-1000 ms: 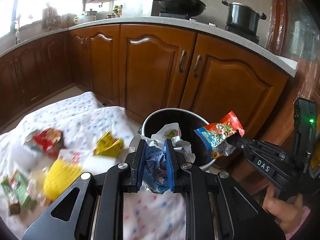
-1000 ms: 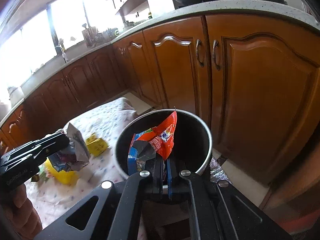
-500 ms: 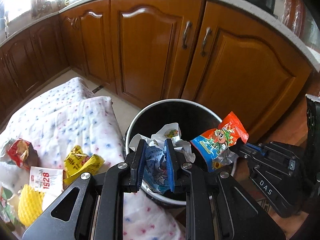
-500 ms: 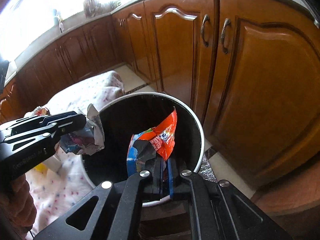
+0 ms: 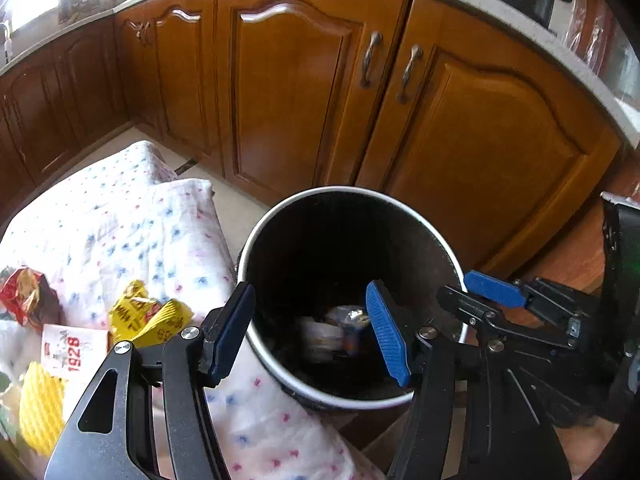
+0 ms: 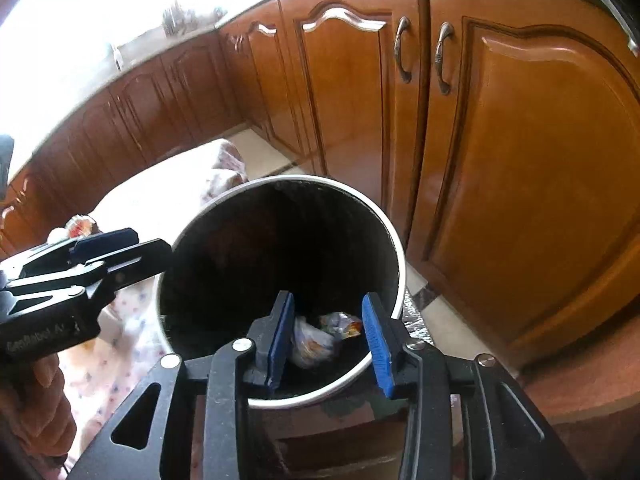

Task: Collect trash
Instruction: 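Carry both items over the bin and open both tools to drop them, then grasp the yellow mesh net with the left tool while the right tool grasps the white sponge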

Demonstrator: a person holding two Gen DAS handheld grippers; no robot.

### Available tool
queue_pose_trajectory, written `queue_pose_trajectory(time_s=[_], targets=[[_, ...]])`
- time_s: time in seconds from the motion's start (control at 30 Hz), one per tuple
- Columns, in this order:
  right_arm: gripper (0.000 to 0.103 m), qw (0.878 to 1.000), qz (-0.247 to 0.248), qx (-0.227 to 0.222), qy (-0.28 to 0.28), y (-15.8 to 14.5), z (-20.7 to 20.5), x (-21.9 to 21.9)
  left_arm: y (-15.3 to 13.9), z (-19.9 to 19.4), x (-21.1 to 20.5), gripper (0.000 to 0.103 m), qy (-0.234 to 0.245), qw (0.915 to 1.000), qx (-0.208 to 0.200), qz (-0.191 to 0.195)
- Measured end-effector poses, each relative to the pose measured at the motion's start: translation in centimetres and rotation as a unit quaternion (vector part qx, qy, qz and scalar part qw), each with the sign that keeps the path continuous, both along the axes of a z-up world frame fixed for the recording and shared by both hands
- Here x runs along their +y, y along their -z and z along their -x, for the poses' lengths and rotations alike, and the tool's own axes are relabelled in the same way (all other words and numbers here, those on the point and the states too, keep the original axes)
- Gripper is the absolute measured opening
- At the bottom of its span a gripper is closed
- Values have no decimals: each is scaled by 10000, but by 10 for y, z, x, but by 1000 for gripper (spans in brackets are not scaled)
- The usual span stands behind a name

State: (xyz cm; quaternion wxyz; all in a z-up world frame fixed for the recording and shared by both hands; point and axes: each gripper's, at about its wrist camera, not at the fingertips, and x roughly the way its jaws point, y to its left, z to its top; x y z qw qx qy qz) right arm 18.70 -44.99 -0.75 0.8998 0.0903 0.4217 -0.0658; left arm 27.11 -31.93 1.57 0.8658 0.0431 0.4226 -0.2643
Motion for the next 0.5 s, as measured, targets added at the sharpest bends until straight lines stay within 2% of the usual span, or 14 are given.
queue_pose_trajectory(time_s=[0.17,0.37,0.5], targets=[[75,9983,-287,-494,123,-10,25,9,-9,18,28,65,-71,9995,-198,253],[83,9933,-626,-949,181,-10,53,32,-17,55,76,71,-294,9964,-621,490],[83,9910,-796,-1062,164,-7,58,50,-15,72,110,73,-510,9946,-718,547]])
